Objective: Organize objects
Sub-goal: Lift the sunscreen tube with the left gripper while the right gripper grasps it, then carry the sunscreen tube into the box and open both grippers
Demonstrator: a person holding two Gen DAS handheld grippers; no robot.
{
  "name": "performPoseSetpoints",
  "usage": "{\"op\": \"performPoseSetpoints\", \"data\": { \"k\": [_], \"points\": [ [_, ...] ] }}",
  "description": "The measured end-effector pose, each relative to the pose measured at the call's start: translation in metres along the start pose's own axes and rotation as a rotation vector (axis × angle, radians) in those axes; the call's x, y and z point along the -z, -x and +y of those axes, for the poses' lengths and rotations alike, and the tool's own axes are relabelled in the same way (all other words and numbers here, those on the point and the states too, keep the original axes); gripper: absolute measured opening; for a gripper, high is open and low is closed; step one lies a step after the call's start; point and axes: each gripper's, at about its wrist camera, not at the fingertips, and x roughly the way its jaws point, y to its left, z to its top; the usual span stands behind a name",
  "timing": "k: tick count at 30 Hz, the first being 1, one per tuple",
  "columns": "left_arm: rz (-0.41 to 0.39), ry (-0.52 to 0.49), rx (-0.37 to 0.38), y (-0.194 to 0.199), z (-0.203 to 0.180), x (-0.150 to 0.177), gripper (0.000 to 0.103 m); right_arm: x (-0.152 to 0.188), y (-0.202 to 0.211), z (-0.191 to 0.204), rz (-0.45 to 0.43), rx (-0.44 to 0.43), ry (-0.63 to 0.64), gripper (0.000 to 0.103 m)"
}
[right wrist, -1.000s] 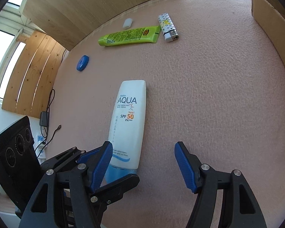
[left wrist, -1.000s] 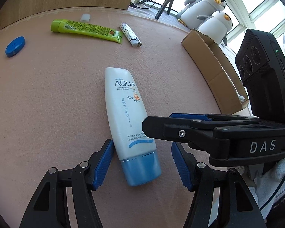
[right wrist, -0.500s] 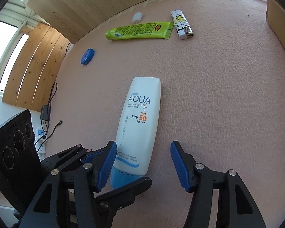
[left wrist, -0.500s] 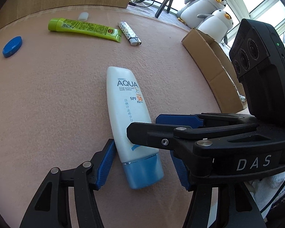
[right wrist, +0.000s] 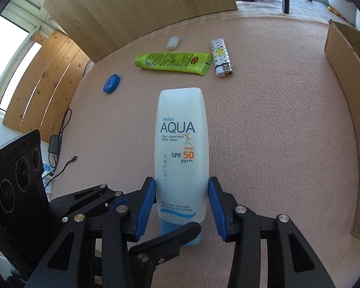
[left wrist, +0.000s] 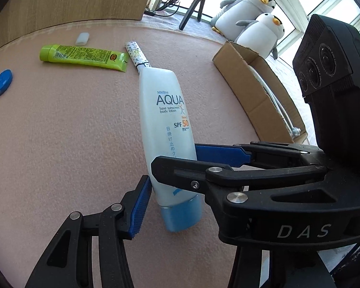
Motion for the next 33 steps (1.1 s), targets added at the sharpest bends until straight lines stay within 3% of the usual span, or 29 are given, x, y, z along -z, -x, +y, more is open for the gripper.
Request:
{"op": "performPoseSetpoints", "data": {
  "k": [12, 20, 33],
  "points": [
    [-0.045, -0.094, 0.068, -0.016, -0.082, -0.045, 0.053, -0.010, 0.075, -0.058, -0.130, 0.077, -0.029, 0.042],
    [-0.051, -0.151, 0.113, -0.048, -0.142, -0.072, 0.053, -0.010, 0.113, -0.102, -0.184, 0.125, -0.067, 0.042],
    [-0.014, -0.228, 0.142, -0.090, -0.208, -0.082, 0.053, -0.006, 0.145, -0.163, -0.227, 0.157, -0.143, 0.042]
  ]
}}
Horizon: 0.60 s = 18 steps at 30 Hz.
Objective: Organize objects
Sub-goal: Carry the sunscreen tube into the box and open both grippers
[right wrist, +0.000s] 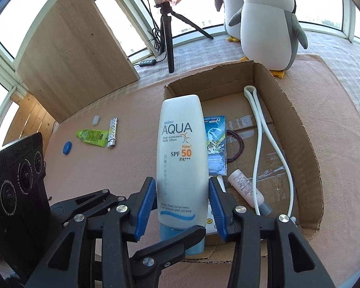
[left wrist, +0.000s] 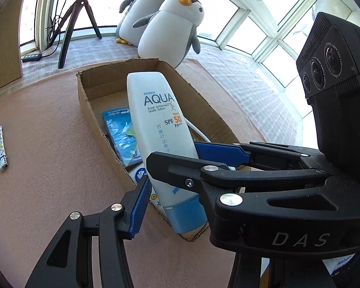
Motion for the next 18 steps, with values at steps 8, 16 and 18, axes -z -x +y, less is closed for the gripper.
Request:
{"op": "performPoseSetpoints", "data": {
  "k": [8, 16, 18],
  "points": [
    [-0.008, -0.001, -0.012, -0.004, 0.001, -0.010, 0.064, 0.000, 0.002, -0.009, -0.015, 0.020, -0.004, 0.042],
    [-0.019, 0.000, -0.023, 0.007, 0.009, -0.006, 0.065, 0.000, 0.002, -0.008, -0.021, 0.028, -0.022, 0.048],
    [-0.022, 0.007, -0.025, 0.012, 0.013, -0.004, 0.065, 0.000, 0.003, -0.006, -0.028, 0.028, -0.028, 0.048]
  ]
}}
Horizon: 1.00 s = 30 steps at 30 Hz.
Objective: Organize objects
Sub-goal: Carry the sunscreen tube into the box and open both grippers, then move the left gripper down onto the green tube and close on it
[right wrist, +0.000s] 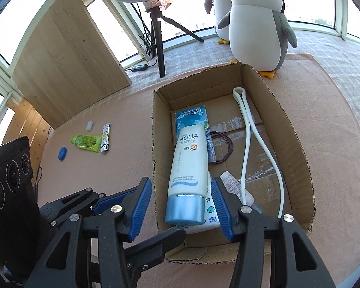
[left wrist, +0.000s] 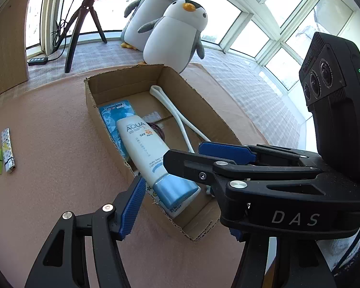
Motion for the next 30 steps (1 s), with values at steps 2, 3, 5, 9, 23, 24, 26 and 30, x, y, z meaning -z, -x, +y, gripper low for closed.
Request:
{"op": "performPoseSetpoints", "data": {
  "k": [2, 3, 5, 9, 23, 24, 26, 30],
  "points": [
    [-0.006, 0.010, -0.005, 0.005, 0.006, 0.003, 0.065, -0.001, 0.001, 0.003, -0.007, 0.001, -0.004, 0.048],
    [-0.009, 0.016, -0.007, 0.008, 0.010, 0.005, 0.065, -0.001, 0.001, 0.004, -0.009, 0.001, -0.004, 0.048],
    [-0.012, 0.030, -0.016, 0.014, 0.018, 0.009, 0.065, 0.000, 0.002, 0.008, -0.015, 0.004, -0.004, 0.048],
    [-0.018, 0.064, -0.041, 0.028, 0.039, 0.017, 0.065, 0.001, 0.001, 0.018, -0.024, 0.000, -0.005, 0.049],
    [-0.071, 0.168, -0.150, 0.094, 0.127, 0.038, 0.065, 0.013, -0.021, 0.080, 0.016, -0.073, 0.014, 0.049],
    [-0.077, 0.178, -0.157, 0.099, 0.134, 0.039, 0.065, 0.014, -0.022, 0.085, 0.018, -0.076, 0.017, 0.049],
    [-0.089, 0.192, -0.181, 0.111, 0.150, 0.041, 0.065, 0.015, -0.024, 0.095, 0.021, -0.081, 0.024, 0.049],
    [-0.105, 0.223, -0.225, 0.131, 0.184, 0.043, 0.065, 0.019, -0.027, 0.112, 0.027, -0.089, 0.035, 0.049]
  ]
}}
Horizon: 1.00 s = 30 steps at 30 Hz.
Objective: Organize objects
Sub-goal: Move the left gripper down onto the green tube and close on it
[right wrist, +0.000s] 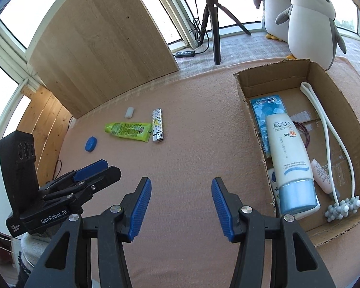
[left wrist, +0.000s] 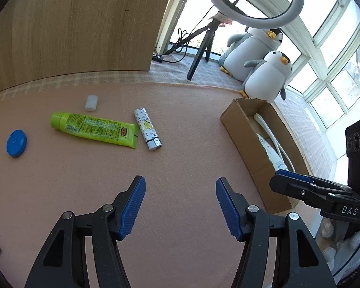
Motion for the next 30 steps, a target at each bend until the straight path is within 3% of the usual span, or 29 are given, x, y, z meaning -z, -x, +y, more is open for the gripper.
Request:
{"op": "performPoseSetpoints", "data": {
  "k": [14, 30],
  "points": [
    [0.009, 0.070, -0.176, 0.002, 0.120, -0.032, 0.065, 0.014, -0.016, 0.028, 0.033, -0.003, -0.013, 0.048],
    [0.044, 0.029, -0.197, -0.058, 0.123, -0.093, 0.065, 0.032, -0.018, 0.008, 0.071, 0.037, -0.055, 0.048]
  ]
}}
